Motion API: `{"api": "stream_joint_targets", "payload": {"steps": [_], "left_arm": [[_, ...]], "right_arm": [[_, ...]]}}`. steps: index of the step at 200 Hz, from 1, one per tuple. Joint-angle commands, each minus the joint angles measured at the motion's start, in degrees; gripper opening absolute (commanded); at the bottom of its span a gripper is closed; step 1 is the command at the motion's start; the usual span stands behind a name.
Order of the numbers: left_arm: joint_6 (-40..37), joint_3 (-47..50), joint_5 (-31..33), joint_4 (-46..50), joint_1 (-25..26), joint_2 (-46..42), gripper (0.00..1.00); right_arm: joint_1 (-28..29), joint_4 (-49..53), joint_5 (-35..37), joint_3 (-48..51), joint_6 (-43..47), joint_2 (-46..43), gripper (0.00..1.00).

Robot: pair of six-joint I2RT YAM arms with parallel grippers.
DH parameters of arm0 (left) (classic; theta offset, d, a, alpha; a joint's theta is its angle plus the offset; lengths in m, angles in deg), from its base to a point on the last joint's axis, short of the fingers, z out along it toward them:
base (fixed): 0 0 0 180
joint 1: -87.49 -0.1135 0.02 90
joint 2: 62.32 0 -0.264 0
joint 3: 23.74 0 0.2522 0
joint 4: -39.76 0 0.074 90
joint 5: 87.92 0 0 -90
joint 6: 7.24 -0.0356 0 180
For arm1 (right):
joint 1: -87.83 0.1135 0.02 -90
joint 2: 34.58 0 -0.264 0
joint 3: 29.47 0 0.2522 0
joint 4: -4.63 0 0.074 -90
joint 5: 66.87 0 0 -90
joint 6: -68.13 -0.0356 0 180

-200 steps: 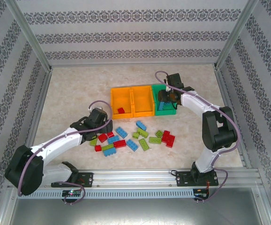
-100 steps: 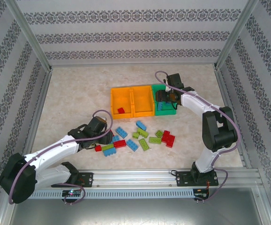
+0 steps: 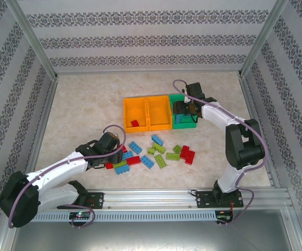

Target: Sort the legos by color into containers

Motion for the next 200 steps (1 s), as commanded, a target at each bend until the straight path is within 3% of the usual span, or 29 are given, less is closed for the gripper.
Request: {"api": "stream_joint_targets", "payload": {"steps": [1,120,200], "left_arm": [[1.27,-0.67,1.42,3.47,0.82,1.01,0.62],[-0.96,-5.1,3.5,2.55,1.35,8.61,0.67],[-1.96,-6.3,2.92,1.53,1.44,11.85,0.58]], "right_arm": [[-0.69,0.27,-1.14,1.0,-0.73,-2.25,0.71],[-1.12,0.22,-1.71,1.35,-0.47,-1.83,0.72],[-2.25,-0.44,-3.07,2.24,-0.67,-2.16,0.73]]}}
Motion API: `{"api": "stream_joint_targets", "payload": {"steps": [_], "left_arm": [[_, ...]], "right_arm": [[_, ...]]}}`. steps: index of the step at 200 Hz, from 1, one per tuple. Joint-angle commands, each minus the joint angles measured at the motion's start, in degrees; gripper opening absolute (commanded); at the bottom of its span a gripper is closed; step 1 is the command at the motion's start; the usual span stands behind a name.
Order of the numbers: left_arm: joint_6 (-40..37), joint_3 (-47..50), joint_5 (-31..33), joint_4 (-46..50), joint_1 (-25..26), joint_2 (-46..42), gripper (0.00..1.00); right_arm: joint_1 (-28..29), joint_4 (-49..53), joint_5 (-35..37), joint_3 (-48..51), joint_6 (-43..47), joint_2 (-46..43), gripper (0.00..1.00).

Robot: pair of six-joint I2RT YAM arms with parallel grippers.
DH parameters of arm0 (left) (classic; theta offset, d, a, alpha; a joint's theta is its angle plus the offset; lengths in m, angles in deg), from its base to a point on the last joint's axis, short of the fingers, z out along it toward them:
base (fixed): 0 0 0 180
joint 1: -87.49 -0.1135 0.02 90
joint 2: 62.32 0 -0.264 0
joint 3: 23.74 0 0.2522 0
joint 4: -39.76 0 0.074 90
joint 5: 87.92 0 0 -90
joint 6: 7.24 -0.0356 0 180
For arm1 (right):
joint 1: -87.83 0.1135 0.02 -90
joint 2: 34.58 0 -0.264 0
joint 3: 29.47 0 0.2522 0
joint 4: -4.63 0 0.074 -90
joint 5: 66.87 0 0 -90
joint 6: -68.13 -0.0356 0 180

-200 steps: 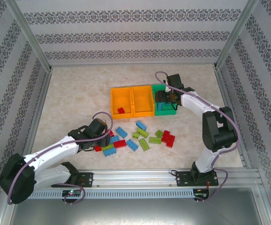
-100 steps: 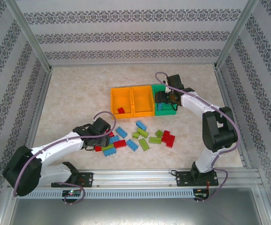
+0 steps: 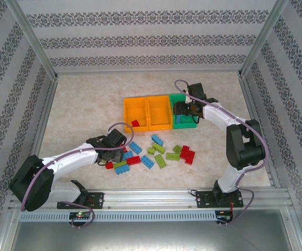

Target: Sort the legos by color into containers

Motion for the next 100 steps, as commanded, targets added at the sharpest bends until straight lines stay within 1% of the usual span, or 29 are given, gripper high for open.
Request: {"api": "stream_joint_targets", "payload": {"steps": [1,43,69,100], "left_arm": [[-1.68,-1.07,0.08,-0.69,1.0,0.25,0.57],[-1.91,-1.92,0.95,-0.16,1.09,0.38,0.46],[-1.91,-2.0,1.83,0.08,1.09,-0.71,0.41],[-1.91,-2.11,2.69,0.43,1.09,-2.25,0.38]], "right_arm": [[-0.84,0.1,-0.7,1.04,-0.68,-1.55,0.73],[-0.91,-0.01,-1.08,1.09,-0.88,-1.29,0.74],[-1.01,-0.09,-1.08,1.06,-0.97,-1.29,0.74],[-1.06,-0.19,-1.34,1.08,-1.14,-1.37,0.75]]}}
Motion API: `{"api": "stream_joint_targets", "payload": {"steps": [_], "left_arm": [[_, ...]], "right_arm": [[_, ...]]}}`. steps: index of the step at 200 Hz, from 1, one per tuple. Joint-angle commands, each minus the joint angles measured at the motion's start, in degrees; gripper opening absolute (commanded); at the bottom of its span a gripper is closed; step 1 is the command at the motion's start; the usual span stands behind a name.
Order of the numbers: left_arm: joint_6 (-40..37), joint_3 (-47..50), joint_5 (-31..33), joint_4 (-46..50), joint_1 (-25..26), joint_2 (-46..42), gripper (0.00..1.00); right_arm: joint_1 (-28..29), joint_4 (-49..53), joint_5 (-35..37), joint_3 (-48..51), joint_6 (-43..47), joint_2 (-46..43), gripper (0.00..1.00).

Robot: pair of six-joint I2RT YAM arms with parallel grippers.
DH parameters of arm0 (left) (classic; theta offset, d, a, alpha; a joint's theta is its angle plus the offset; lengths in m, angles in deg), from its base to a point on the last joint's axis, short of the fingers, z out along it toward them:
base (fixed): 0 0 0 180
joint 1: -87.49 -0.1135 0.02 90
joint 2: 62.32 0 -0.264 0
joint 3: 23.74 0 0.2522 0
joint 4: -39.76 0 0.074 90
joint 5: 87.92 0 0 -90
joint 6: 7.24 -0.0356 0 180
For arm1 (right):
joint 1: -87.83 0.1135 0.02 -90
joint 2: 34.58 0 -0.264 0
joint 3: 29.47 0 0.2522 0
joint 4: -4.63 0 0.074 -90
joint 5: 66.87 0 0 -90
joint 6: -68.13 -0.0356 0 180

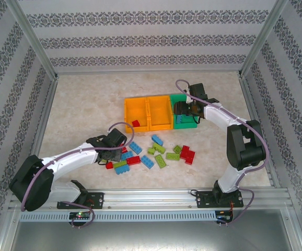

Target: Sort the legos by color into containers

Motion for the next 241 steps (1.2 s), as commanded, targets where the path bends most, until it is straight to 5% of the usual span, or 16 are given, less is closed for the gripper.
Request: {"api": "stream_joint_targets", "payload": {"steps": [1,108,192,241], "left_arm": [[-0.82,-1.64,1.96,0.49,1.04,-2.01,0.38],[-4.45,-9.31,7.09,-1.18,1.04,-3.68,0.33],[-13.41,-29.02,6.37,-7.85,0.47,17.11,0.33],[-10.49,-34.4,3.43,-10.69,-3.49,24.72,0.39]], "right_arm": [[-0.54,0.28,-0.52,0.82,-1.06,-1.16,0.74],[-0.45,-1.03,-2.34,3.47,-2.27,-4.8,0.75],[-0.33,-0.46,-2.54,6.45,-2.29,-7.64,0.75],[-0.26,3.24,-0.74,9.04,-3.75,-11.17,0.75]]}}
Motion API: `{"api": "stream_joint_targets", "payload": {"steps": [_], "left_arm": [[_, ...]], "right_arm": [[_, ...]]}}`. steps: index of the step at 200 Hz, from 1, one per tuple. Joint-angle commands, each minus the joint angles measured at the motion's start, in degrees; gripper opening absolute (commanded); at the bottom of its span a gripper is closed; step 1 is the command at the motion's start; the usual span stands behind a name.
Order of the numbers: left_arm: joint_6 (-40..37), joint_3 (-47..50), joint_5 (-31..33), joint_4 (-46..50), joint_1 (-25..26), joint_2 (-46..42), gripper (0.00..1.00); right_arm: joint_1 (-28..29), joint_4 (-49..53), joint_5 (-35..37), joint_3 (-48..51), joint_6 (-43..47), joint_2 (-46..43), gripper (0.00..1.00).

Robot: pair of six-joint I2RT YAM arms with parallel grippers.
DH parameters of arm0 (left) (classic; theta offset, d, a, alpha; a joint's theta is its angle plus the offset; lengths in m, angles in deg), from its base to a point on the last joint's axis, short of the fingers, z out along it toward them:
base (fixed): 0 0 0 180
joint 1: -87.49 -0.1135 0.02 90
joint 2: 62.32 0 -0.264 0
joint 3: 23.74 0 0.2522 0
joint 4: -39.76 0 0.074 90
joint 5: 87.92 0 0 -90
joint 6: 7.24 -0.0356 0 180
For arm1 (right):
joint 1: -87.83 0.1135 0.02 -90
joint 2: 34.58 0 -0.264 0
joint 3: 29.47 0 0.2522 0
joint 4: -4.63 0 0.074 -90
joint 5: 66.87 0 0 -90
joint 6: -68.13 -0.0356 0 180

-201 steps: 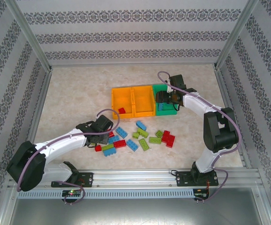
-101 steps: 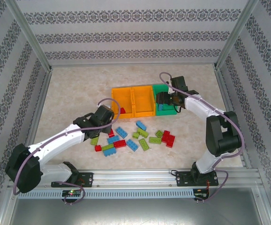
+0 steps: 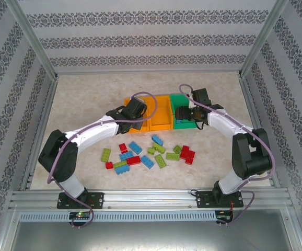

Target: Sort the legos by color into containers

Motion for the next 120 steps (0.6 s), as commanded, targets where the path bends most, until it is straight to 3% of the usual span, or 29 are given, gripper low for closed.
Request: {"api": "stream_joint_targets", "payload": {"steps": [1,41,63,103,120], "left_arm": [[0.61,-2.2,-1.03,-2.67,-2.2,1.63,0.39],[2.35,-3.57,-1.88,-3.23,-2.53,3.53,0.5],[3.42,-2.87,-4.52,-3.95,-2.5,2.61,0.71],[5.61,2.17,-6.5,-8.06,-2.44,-2.55,0.89],[5.97,4.92,-5.87,-9.15,-2.43,-5.37,0.93]], "right_arm": [[-0.25,2.9,0.83,1.71,-2.02,-3.74,0.75],[1.47,4.35,1.65,7.81,-1.24,-10.58,0.77],[2.27,6.49,1.73,10.81,-4.43,-13.01,0.77],[5.36,9.33,3.87,15.47,-9.46,-16.53,0.75],[6.18,9.59,3.98,16.94,-10.6,-18.11,0.75]]}}
